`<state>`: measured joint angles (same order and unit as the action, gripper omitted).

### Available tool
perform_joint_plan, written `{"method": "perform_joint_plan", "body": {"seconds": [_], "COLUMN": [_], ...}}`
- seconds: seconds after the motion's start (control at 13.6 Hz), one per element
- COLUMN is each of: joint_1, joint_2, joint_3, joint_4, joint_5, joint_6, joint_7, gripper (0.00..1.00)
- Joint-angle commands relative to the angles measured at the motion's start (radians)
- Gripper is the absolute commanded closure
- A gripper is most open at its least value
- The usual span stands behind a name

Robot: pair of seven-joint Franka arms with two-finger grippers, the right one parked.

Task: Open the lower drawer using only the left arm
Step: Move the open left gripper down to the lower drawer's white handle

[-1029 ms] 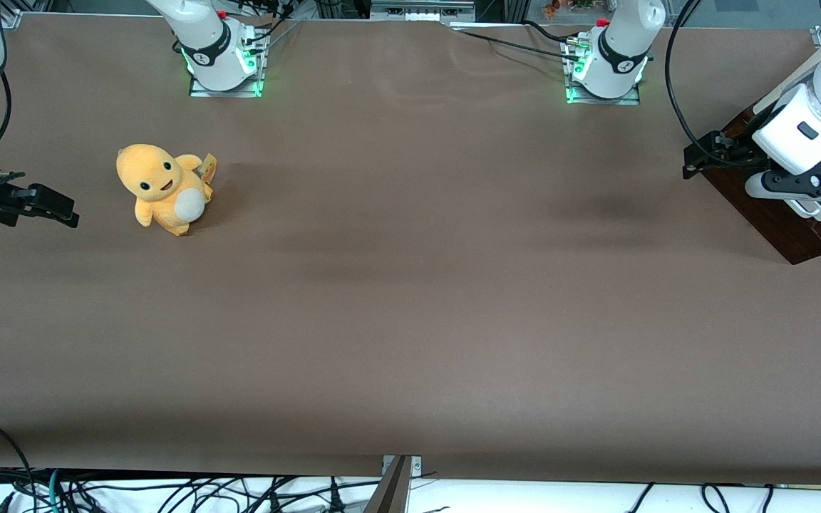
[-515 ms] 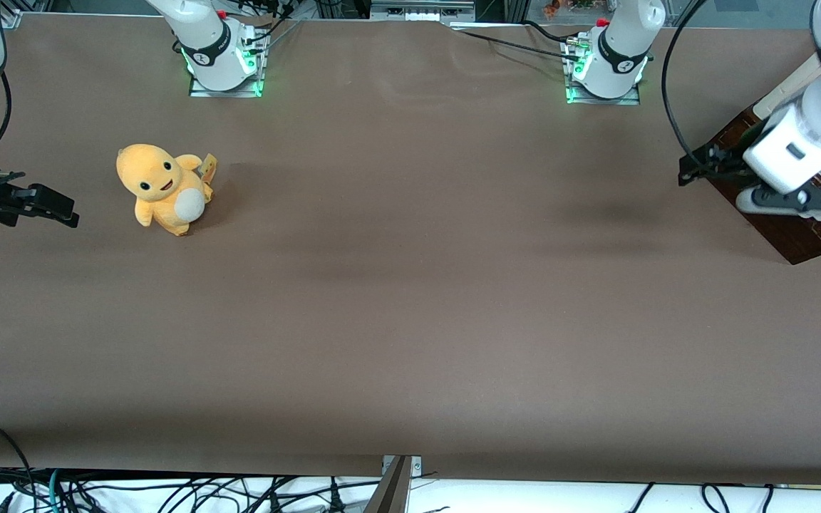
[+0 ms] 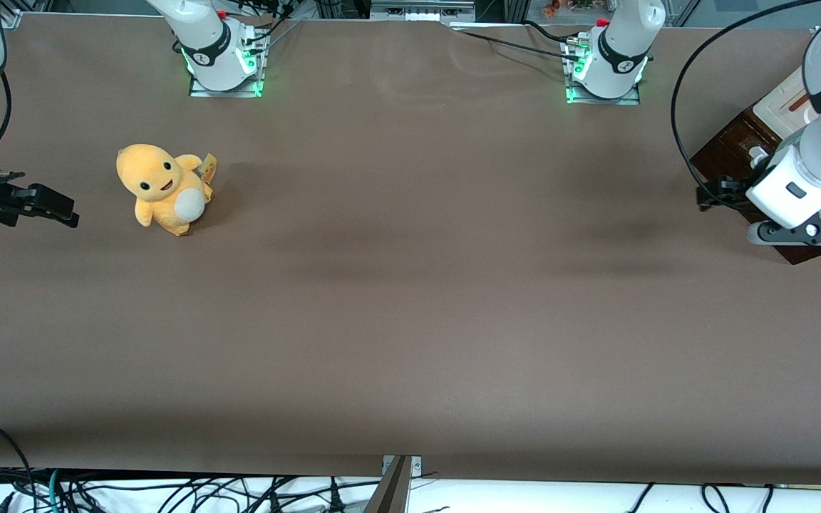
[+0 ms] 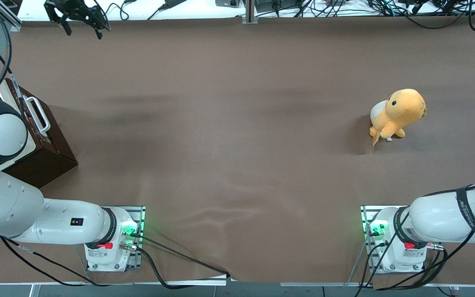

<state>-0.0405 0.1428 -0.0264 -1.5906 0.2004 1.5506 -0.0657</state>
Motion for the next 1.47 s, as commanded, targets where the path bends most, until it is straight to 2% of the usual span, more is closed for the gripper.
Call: {"method": "perform_joint_plan", "body": {"seconds": [0.0, 0.29, 0.66, 0.96, 1.18, 1.32, 1.4], "joint_1": [-0.01, -0.009, -0.033, -0.029, 0.008, 0.016, 0.024], "joint_2": [0.058, 0.171, 0.337, 0.417, 0.42, 0.431, 0.449], "joint_3": [-0.006, -0.006, -0.007, -0.006, -0.006, -0.006, -0.006], "joint_4": [0.034, 0.024, -0.023, -0.139, -0.192, -0.242, -0.25], "joint_5": [0.138, 0.335, 0.517, 0.571, 0.613, 0.694, 0.708], "joint_6": [-0.082, -0.174, -0.329, -0.331, -0.32, -0.313, -0.313], "joint_7": [-0.067, -0.245, -0.547, -0.776, -0.778, -0.779, -0.783], "gripper": [0.0, 0.0, 0.0, 0.0, 0.0, 0.0, 0.0]}}
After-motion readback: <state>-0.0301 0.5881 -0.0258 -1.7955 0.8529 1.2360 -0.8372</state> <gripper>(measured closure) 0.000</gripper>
